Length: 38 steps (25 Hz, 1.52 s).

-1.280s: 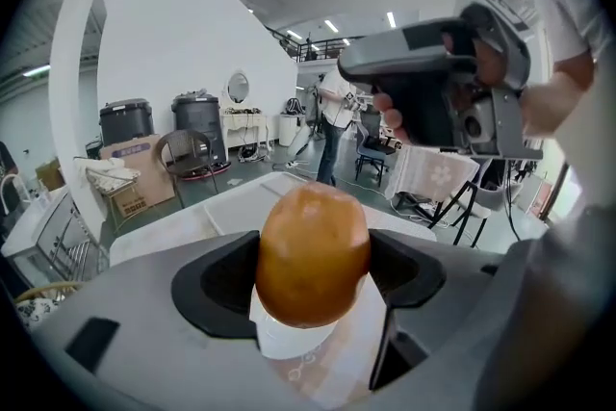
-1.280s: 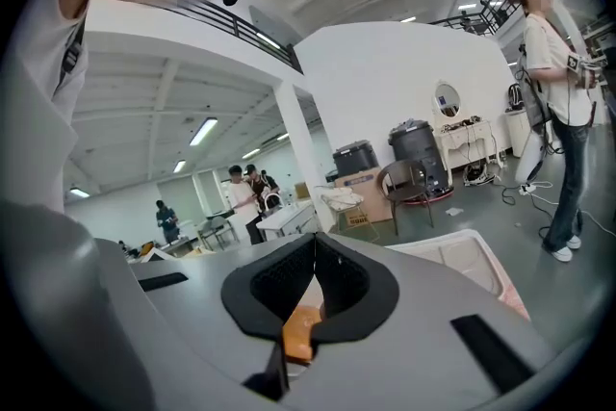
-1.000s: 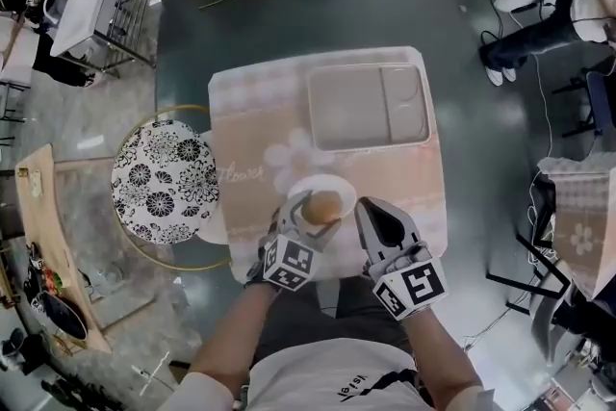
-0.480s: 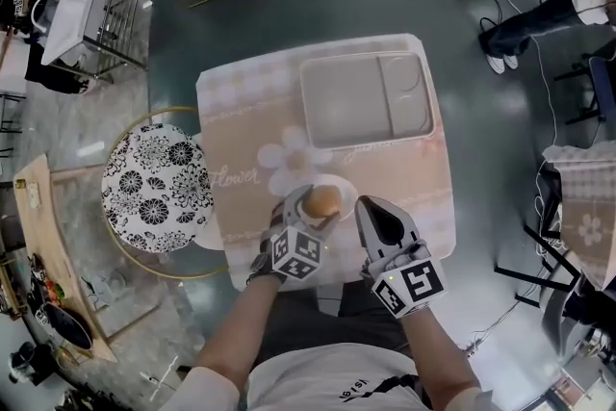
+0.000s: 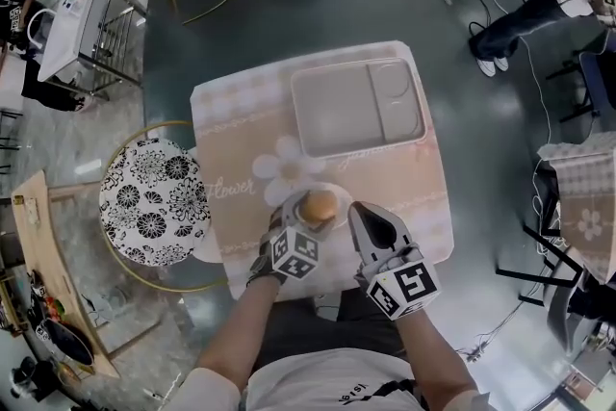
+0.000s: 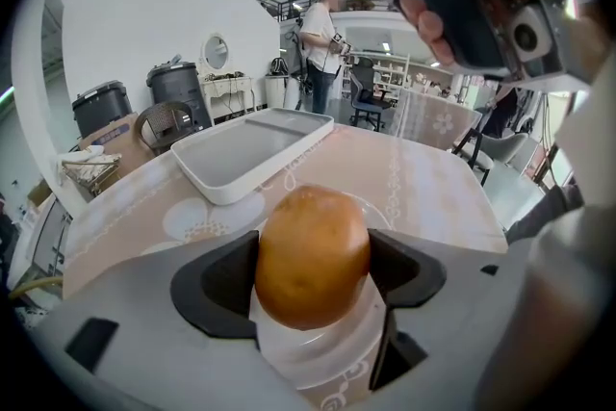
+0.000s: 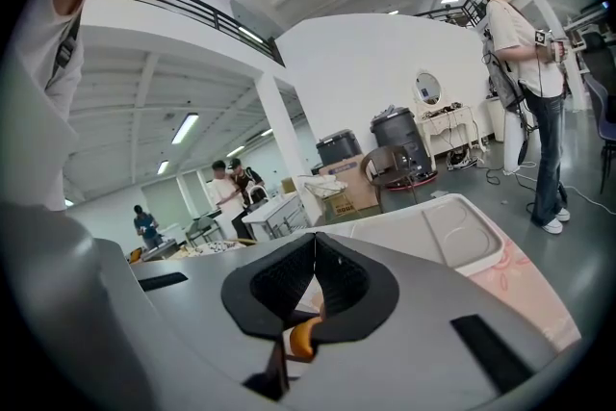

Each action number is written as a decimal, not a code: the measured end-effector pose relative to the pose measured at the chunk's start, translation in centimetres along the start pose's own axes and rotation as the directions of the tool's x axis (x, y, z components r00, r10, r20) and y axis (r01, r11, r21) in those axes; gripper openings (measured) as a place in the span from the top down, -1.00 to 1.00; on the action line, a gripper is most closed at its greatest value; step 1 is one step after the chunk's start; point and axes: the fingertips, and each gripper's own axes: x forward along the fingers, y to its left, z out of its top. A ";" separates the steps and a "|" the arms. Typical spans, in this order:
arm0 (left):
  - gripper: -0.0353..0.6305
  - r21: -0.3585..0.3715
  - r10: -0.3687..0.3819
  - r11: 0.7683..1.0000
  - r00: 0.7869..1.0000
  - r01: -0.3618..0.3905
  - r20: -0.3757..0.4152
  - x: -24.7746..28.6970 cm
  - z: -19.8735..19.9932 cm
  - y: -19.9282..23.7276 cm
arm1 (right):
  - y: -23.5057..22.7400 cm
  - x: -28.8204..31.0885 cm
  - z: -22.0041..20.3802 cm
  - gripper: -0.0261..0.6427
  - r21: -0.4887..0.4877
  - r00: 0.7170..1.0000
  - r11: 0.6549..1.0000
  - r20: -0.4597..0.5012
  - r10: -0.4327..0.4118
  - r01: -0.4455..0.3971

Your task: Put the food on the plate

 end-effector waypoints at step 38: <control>0.88 -0.233 -0.010 0.964 0.898 0.125 0.441 -23.8 17.6 -3.2 | 7.6 -6.5 10.0 0.88 -0.032 0.997 0.999 0.072 0.024 -0.022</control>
